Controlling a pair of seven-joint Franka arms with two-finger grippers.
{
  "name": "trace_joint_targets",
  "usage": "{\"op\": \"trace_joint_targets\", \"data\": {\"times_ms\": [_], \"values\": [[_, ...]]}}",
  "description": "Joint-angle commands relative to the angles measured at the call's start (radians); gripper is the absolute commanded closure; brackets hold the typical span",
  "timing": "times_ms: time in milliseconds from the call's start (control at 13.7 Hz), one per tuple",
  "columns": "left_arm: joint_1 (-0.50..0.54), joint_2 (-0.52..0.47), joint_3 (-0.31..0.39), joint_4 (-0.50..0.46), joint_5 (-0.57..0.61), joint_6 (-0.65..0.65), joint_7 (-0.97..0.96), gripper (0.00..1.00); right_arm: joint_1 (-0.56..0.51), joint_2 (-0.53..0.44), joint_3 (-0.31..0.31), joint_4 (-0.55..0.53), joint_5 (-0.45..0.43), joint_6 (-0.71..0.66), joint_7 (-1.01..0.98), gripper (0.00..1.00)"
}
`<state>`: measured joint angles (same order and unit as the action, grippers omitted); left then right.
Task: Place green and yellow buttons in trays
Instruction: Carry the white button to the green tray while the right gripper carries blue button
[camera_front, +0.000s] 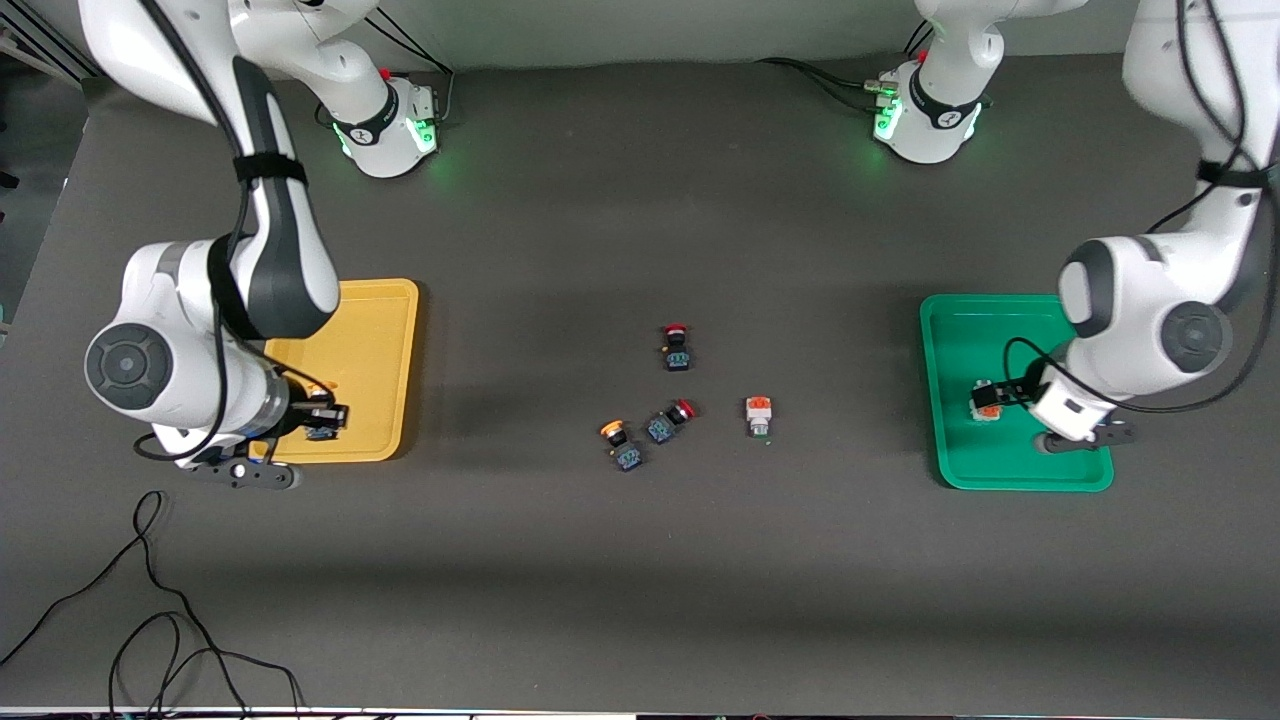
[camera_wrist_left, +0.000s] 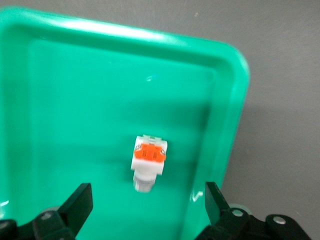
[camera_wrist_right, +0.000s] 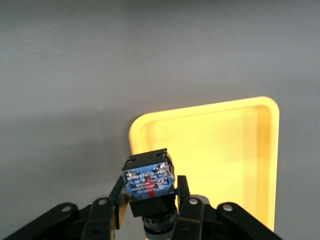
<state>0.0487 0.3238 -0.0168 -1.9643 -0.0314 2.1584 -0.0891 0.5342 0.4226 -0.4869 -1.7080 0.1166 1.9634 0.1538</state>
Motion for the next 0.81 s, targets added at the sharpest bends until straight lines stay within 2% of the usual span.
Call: {"op": "trace_joint_targets", "data": {"times_ms": [0,146,293,586,732], "values": [[-0.035,-0.006,-0.008,0.212,0.022,-0.246,-0.058,0.0,-0.003,-0.015,0.001,-0.141,0.015,0.164,-0.053,1.0],[-0.1,0.0,-0.009,0.28,0.019,-0.284,-0.14,0.0,-0.002,-0.002,0.002,-0.231,0.015,0.291,-0.053,1.0],[-0.191,0.0,-0.009,0.282,0.015,-0.278,-0.17,0.0,0.007,0.016,0.008,-0.291,0.02,0.382,-0.051,1.0],[-0.381,0.047,-0.009,0.285,0.01,-0.212,-0.166,0.0,0.01,0.062,0.034,-0.311,0.096,0.384,-0.06,1.0],[-0.458,0.08,-0.009,0.283,0.005,-0.169,-0.17,0.0,0.009,0.061,0.033,-0.34,0.203,0.379,-0.043,1.0]]}}
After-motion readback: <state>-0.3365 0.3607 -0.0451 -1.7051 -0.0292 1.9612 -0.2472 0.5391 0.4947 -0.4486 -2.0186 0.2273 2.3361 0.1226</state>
